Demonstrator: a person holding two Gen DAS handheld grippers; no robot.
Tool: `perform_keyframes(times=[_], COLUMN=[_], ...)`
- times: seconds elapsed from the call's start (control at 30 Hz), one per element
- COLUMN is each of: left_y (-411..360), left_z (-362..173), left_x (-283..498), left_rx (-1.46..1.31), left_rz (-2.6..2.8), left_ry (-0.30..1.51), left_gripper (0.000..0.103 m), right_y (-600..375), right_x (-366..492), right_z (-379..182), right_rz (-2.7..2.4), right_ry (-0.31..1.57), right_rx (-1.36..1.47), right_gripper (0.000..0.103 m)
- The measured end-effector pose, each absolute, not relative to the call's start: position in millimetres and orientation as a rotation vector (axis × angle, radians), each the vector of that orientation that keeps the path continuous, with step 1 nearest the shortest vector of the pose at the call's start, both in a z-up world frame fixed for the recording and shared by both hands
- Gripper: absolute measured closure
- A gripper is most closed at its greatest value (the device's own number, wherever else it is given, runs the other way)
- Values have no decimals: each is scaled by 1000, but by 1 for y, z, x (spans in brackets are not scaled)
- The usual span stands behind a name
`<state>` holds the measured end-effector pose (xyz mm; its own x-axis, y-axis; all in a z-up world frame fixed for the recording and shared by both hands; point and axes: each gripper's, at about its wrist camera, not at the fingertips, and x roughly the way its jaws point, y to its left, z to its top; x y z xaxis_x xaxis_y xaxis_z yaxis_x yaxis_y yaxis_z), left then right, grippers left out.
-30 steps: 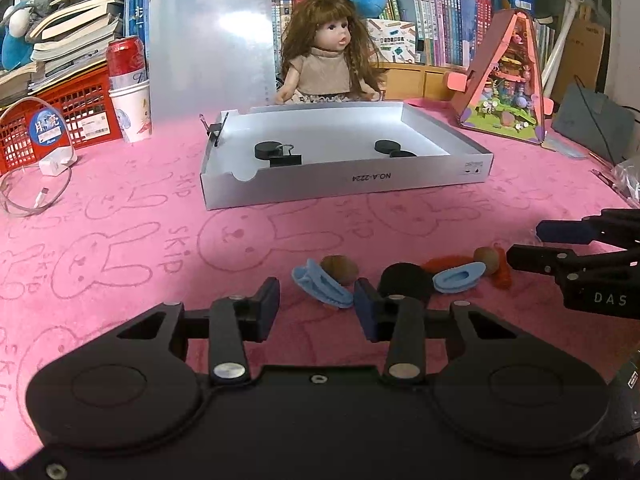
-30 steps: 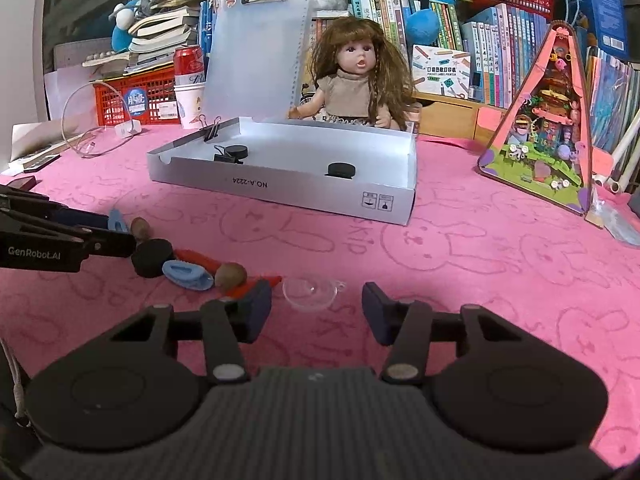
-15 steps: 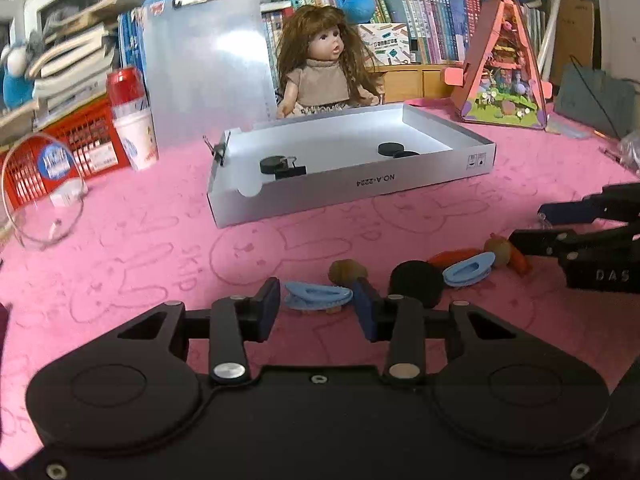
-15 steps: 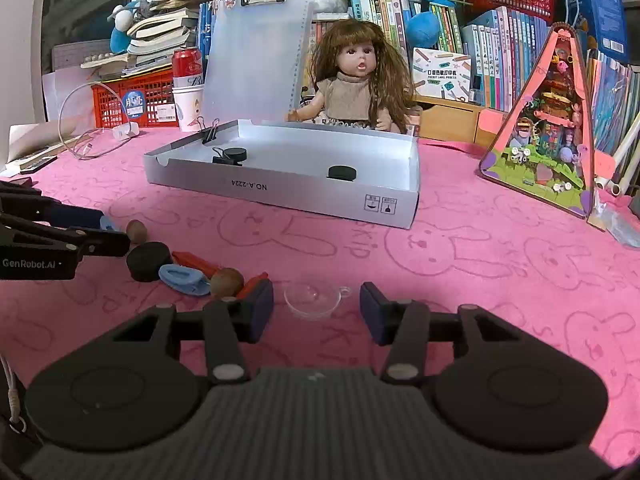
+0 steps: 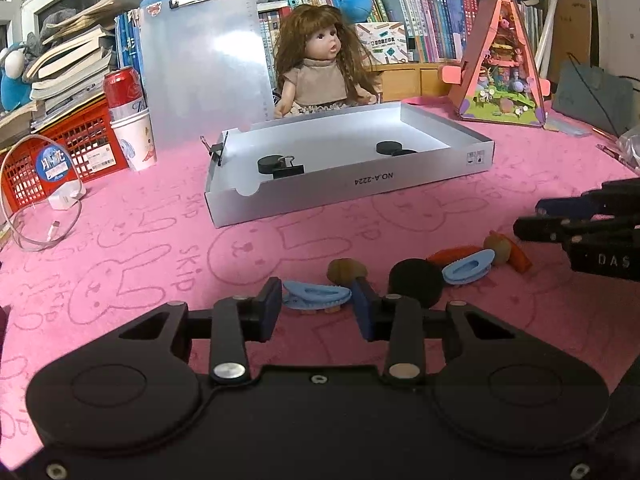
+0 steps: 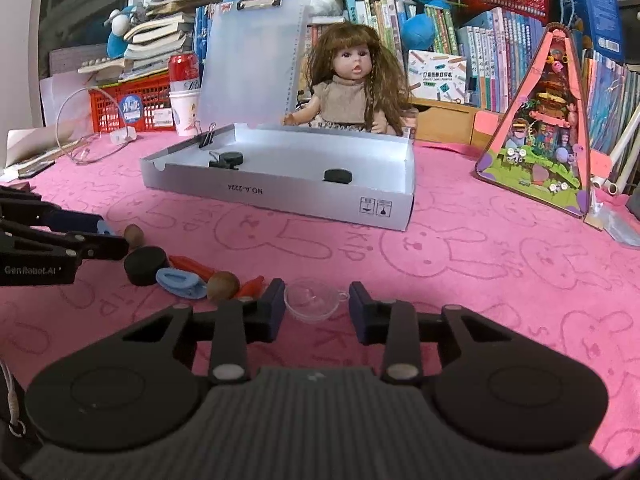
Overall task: Organize rigid objects
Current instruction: 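Grasp the blue plastic clip with the left tool while the right tool grasps the clear plastic dome, then carry the blue clip and clear dome with both tools over the white box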
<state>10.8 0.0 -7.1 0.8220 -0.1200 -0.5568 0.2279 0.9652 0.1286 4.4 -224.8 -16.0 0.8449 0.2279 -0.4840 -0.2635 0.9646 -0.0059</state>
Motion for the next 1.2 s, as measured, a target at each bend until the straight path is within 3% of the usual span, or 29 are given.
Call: perform_keyframes(times=[1.2], left_y=[21], left_z=[39], left_x=[84], left_rx=[-28], left_rz=[-165], left_ry=[606], left_gripper=[67], right_y=[-237], right_x=[71], right_z=[19], right_rz=[154], right_ry=[567], right_rx=[117], right_gripper=[64])
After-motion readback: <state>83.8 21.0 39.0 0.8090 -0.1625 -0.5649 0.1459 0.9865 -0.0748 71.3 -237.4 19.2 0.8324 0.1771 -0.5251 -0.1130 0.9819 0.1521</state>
